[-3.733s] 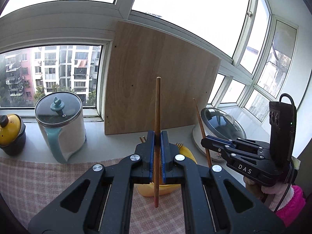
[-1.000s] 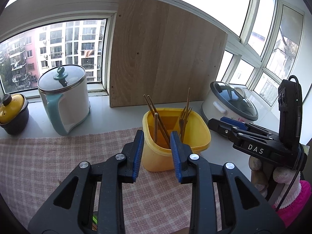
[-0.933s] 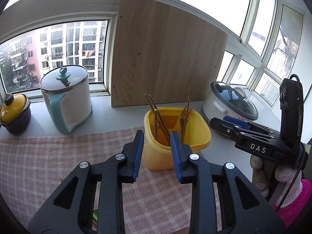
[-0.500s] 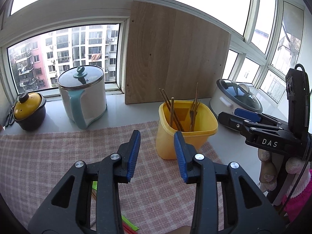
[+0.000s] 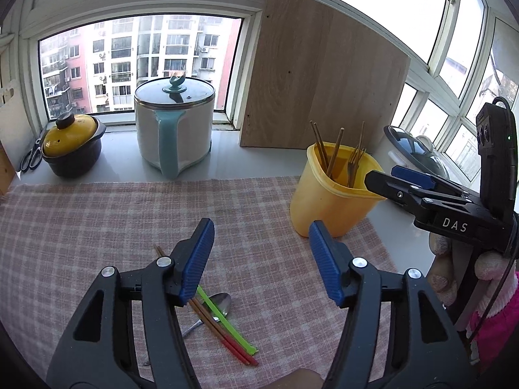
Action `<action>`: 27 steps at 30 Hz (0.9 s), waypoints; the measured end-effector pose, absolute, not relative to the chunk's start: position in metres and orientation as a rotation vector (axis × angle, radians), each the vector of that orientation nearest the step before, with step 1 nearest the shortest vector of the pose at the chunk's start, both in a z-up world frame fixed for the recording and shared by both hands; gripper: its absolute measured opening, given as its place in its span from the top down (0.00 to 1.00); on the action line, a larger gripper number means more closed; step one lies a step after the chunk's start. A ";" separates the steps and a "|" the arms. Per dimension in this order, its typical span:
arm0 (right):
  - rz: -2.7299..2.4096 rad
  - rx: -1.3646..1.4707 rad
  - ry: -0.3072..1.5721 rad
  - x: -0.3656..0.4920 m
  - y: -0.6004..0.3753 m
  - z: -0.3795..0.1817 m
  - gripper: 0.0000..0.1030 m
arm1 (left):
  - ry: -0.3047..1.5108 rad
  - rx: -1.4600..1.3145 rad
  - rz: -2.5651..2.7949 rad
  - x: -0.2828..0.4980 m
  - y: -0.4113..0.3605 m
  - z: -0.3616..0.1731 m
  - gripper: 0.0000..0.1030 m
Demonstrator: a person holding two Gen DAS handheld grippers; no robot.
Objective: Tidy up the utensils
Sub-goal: 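Move both tools back to the remaining utensils on the cloth, then grasp the green plastic spoon by its handle with the right tool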
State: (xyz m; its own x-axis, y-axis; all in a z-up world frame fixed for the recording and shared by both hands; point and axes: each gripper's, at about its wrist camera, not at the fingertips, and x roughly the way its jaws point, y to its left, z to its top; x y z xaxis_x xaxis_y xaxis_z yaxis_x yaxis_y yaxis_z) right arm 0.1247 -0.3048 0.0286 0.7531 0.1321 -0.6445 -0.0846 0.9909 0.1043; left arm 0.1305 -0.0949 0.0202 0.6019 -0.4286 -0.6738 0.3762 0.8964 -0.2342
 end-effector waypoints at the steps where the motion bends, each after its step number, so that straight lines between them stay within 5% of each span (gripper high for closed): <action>1: 0.128 0.061 0.712 0.126 -0.300 0.026 0.23 | 0.815 -0.073 -0.455 0.131 -0.090 0.014 0.39; 27: 0.343 -0.039 1.027 0.203 -0.212 -0.065 0.23 | 1.006 -0.097 -0.282 0.142 -0.022 -0.075 0.39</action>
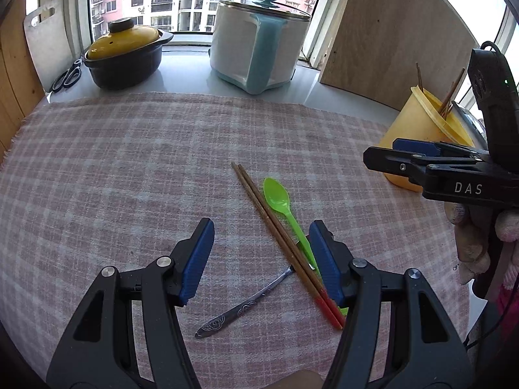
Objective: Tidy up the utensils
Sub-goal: 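Grasp the green plastic spoon by its handle with the right tool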
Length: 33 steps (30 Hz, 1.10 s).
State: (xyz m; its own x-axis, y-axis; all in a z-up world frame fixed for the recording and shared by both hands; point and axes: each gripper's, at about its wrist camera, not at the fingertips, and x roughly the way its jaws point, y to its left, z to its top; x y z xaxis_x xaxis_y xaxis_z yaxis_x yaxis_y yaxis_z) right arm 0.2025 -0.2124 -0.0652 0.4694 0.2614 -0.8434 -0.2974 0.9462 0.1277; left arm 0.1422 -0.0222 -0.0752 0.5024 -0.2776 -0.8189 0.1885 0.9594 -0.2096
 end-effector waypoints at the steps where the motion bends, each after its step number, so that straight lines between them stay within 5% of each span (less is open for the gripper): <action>1: 0.353 -0.032 1.044 0.205 -0.211 -0.069 0.23 | 1.008 -0.097 -0.283 0.143 -0.022 -0.077 0.39; 7: 0.401 -0.023 1.124 0.217 -0.196 -0.091 0.26 | 1.028 -0.095 -0.281 0.147 -0.019 -0.092 0.39; 17: 0.493 0.023 1.276 0.227 -0.175 -0.125 0.70 | 1.070 -0.131 -0.280 0.152 -0.002 -0.113 0.40; 33: 0.582 -0.035 1.357 0.220 -0.144 -0.143 0.87 | 1.111 -0.183 -0.309 0.155 0.004 -0.125 0.50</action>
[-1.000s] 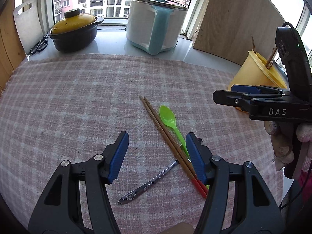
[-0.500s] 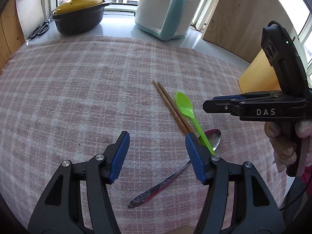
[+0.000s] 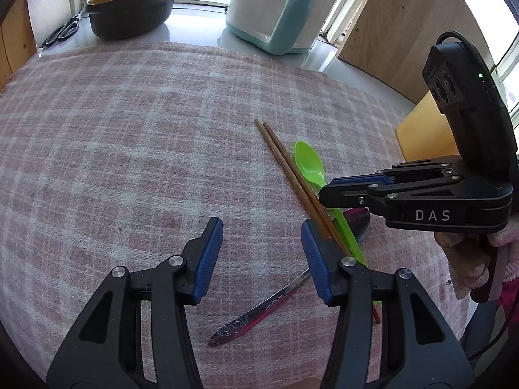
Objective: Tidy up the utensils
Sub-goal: 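Grasp the green plastic spoon by its handle with the right tool, then grasp a wooden chopstick with the left tool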
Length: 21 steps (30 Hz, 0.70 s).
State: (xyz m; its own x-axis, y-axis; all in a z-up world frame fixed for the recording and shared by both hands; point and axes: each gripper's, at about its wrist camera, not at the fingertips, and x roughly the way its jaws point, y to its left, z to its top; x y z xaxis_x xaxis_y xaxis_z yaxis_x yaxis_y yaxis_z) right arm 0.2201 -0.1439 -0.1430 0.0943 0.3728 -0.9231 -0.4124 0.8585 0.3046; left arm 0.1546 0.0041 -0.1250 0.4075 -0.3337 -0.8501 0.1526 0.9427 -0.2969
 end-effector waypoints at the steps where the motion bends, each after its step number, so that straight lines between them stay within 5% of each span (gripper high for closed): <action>1: 0.580 -0.052 1.349 0.220 -0.141 -0.142 0.88 | 1.112 -0.183 -0.309 0.155 0.004 -0.125 0.51; 21: 0.496 -0.109 1.314 0.222 -0.164 -0.134 0.95 | 1.138 -0.191 -0.341 0.184 -0.025 -0.137 0.81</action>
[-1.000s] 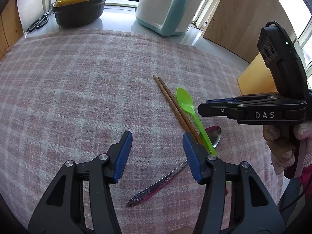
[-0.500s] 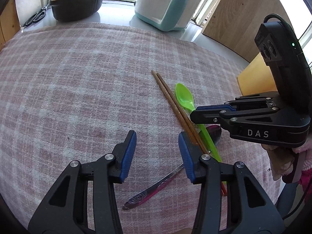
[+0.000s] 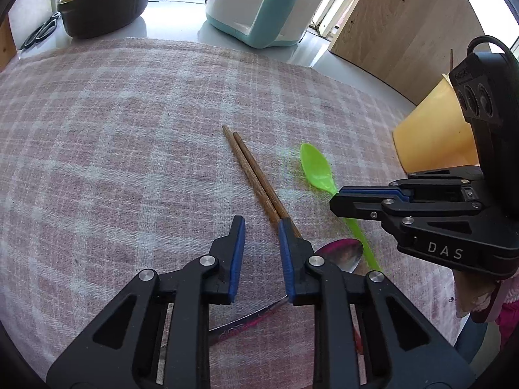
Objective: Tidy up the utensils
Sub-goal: 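Grasp a wooden chopstick with the left tool, then carry the green spoon and chopstick with both tools toward the yellow container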
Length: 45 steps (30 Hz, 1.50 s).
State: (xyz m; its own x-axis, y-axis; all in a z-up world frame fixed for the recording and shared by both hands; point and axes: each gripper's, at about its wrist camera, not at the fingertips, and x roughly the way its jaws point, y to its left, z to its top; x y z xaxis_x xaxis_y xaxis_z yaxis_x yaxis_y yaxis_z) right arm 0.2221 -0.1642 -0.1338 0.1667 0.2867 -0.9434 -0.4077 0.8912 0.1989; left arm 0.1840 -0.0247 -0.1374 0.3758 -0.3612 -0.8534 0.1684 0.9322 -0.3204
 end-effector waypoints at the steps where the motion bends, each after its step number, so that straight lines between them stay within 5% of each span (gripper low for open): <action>1: 0.490 -0.108 1.312 0.222 -0.167 -0.134 0.96 | 1.138 -0.188 -0.338 0.185 -0.025 -0.137 0.81; 45: 0.437 -0.057 1.226 0.211 -0.193 -0.126 0.95 | 1.075 -0.068 -0.357 0.191 -0.043 -0.123 0.97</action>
State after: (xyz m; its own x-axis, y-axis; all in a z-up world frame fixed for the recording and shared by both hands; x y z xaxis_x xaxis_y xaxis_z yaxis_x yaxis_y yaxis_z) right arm 0.2113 -0.1934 -0.1264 0.2659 0.2934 -0.9183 -0.3542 0.9157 0.1900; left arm 0.1907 -0.0426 -0.1227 0.4242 -0.3184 -0.8478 0.2524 0.9406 -0.2269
